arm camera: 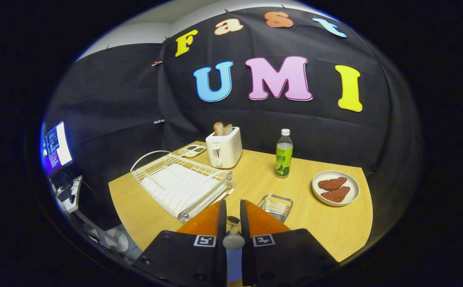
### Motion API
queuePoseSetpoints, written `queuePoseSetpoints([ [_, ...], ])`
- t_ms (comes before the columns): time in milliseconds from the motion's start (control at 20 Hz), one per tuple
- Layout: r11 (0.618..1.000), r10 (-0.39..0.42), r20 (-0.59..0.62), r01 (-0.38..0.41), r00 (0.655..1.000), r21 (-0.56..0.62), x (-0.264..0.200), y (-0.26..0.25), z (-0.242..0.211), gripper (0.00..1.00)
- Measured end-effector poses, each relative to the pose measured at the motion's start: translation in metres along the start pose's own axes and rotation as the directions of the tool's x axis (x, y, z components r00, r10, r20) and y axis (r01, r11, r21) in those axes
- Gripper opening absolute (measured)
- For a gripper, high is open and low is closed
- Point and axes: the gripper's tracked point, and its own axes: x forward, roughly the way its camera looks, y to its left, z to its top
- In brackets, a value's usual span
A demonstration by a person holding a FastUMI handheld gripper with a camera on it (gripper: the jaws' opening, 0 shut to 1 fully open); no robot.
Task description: Take the plate from the dish rack, then take the spoon from the basket and place it into the plate.
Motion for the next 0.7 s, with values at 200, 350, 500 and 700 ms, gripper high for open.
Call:
queuePoseSetpoints([
  [200, 0.998, 0.048, -0.047, -0.050, 0.998, -0.045, 0.003, 0.018, -0.033, 0.18],
  [350, 0.996, 0.074, -0.089, -0.078, 0.993, -0.047, 0.009, 0.026, -0.060, 0.18],
  [500, 0.996, 0.078, -0.116, -0.084, 0.990, -0.043, 0.017, 0.028, -0.077, 0.18],
  [700, 0.994, 0.079, -0.144, -0.089, 0.986, -0.066, 0.023, 0.032, -0.089, 0.19],
])
